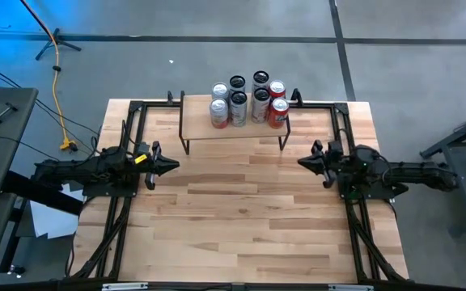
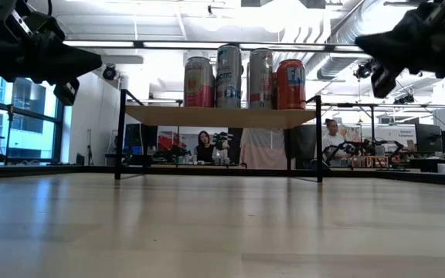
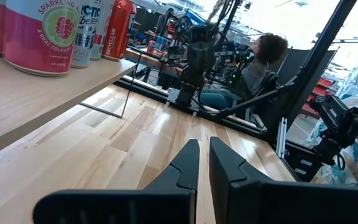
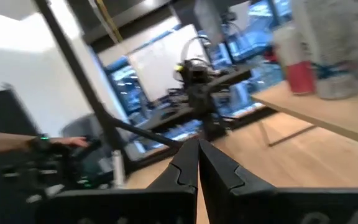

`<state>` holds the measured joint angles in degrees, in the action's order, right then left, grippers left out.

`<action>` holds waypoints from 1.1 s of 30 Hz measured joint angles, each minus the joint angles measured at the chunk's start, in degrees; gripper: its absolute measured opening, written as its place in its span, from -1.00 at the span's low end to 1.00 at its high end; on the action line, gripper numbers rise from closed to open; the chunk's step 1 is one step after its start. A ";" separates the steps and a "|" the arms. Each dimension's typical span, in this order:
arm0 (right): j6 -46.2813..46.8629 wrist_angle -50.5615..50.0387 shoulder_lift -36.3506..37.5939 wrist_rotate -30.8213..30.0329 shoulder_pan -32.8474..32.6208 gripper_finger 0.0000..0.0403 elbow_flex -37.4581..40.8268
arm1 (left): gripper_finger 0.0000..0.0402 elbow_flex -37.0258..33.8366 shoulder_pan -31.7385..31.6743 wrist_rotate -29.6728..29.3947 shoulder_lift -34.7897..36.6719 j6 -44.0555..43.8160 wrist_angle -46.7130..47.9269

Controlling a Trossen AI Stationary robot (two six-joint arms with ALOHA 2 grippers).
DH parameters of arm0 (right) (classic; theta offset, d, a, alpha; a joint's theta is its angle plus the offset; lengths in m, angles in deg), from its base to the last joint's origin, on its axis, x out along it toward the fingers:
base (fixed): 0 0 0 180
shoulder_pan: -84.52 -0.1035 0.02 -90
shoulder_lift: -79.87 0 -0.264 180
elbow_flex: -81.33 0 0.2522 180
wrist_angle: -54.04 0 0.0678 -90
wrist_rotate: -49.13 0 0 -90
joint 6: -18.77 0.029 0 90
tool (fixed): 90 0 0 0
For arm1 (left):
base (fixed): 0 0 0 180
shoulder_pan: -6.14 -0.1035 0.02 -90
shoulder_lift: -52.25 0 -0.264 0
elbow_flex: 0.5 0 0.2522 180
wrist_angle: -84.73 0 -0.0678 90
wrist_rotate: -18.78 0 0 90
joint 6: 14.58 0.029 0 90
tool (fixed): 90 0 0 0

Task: Place canned beverage on shelf
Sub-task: Return to Home Position

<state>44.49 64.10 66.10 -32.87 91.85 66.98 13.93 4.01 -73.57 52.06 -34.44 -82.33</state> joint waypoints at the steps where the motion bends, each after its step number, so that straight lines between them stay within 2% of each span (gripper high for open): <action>1: -0.63 -1.04 0.02 -1.17 0.00 -1.00 -0.04 | -1.00 0.00 0.01 0.00 0.00 -0.02 -0.01; 5: -5.94 -3.79 0.02 -4.11 0.00 -1.00 0.01 | -1.00 0.00 0.00 -0.01 0.00 -0.02 -0.02; 10: -15.65 -13.10 -0.01 -6.47 0.04 -1.00 0.01 | -1.00 0.00 0.00 0.00 -0.02 0.00 -0.02; 16: -16.04 -22.67 -0.01 -6.36 0.04 -1.00 0.01 | -1.00 0.02 0.01 0.00 0.00 -0.02 -0.02; 23: -15.46 -23.48 0.36 -6.40 -0.04 -1.00 -0.10 | -1.00 0.02 0.02 0.00 -0.01 0.00 -0.04; 30: -15.31 -23.45 12.69 -6.32 -0.37 -1.00 -0.10 | -1.00 0.02 0.02 0.00 -0.01 0.00 -0.04; 33: -15.28 -19.93 13.76 -6.30 -0.39 -1.00 0.01 | -1.00 0.02 0.02 0.02 0.00 0.00 -0.04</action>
<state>29.21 44.17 79.86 -39.17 91.46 66.99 13.95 4.03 -73.55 52.06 -34.44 -82.37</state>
